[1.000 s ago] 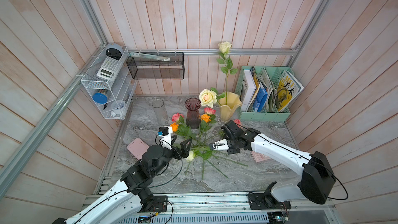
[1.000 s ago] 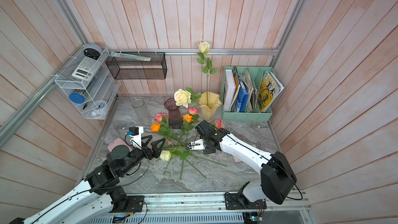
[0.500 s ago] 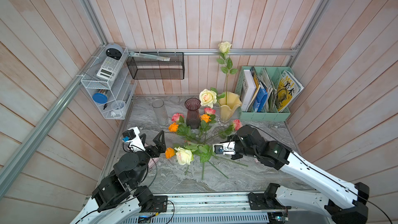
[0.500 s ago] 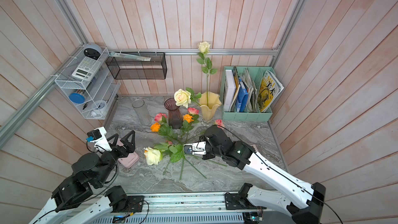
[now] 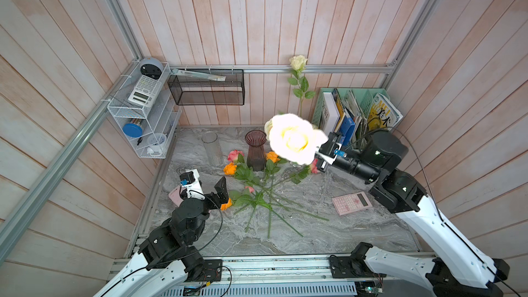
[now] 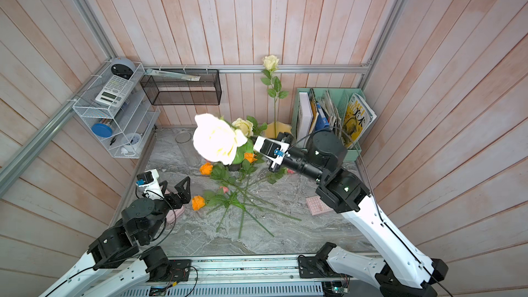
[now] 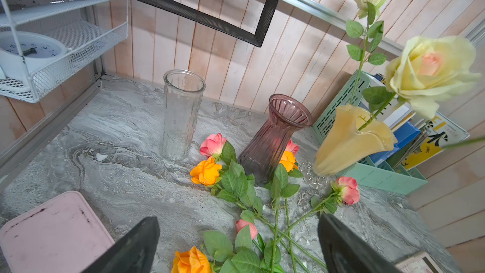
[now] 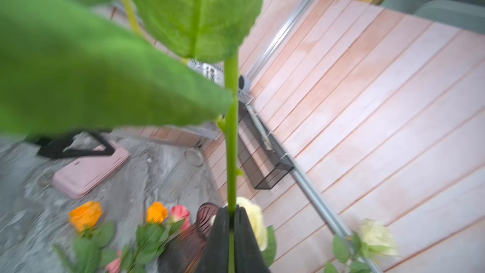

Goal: Arrange the flowers in different vases according to their colors
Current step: Pick up the flower at the center of the board, then insert the flower into the vase.

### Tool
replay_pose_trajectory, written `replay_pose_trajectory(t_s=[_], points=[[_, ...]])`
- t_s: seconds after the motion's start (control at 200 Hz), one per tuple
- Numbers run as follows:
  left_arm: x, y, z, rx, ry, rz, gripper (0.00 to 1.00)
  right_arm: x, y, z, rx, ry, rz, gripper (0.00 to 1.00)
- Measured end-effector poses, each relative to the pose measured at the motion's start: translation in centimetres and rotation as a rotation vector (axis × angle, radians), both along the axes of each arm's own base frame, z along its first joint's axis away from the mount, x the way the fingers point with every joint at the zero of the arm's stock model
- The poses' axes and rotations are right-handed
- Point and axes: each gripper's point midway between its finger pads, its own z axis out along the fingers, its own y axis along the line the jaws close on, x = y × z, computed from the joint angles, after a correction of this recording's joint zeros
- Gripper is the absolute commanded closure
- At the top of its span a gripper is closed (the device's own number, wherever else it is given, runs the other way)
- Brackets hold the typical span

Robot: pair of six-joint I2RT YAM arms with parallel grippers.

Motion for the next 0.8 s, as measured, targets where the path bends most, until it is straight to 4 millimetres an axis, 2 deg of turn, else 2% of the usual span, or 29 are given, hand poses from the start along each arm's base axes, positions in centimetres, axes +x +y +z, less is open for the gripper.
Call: replay_pose_trajectory(t_s=[0.095, 0.165, 0.245, 0.31, 0.495, 0.62, 0.8], points=[[0.3, -0.6, -0.5, -0.004, 0.009, -0.011, 0.00, 1.4, -1.3, 4.1, 0.097, -0.046, -0.028, 1.00], [0.5, -1.0, -0.8, -0.006, 0.012, -0.021, 0.00, 2.9, -2.4, 6.2, 0.155, -0.071, -0.068, 1.00], [0.6, -1.4, -1.0, -0.009, 0.017, -0.031, 0.00, 5.1, -3.7, 7.6, 0.212, -0.083, -0.122, 1.00], [0.8, -1.7, -1.2, -0.009, 0.022, -0.041, 0.00, 7.1, -4.5, 8.0, 0.243, -0.082, -0.167, 1.00], [1.1, -2.4, -1.8, -0.004, 0.030, -0.055, 0.00, 12.1, -5.2, 6.8, 0.293, -0.034, -0.243, 1.00], [1.5, -3.1, -2.5, 0.006, 0.044, -0.069, 0.00, 15.4, -6.8, 5.4, 0.346, 0.007, -0.300, 1.00], [2.0, -3.7, -3.6, 0.027, 0.070, -0.074, 0.00, 19.8, -8.7, 1.0, 0.413, 0.102, -0.363, 1.00]])
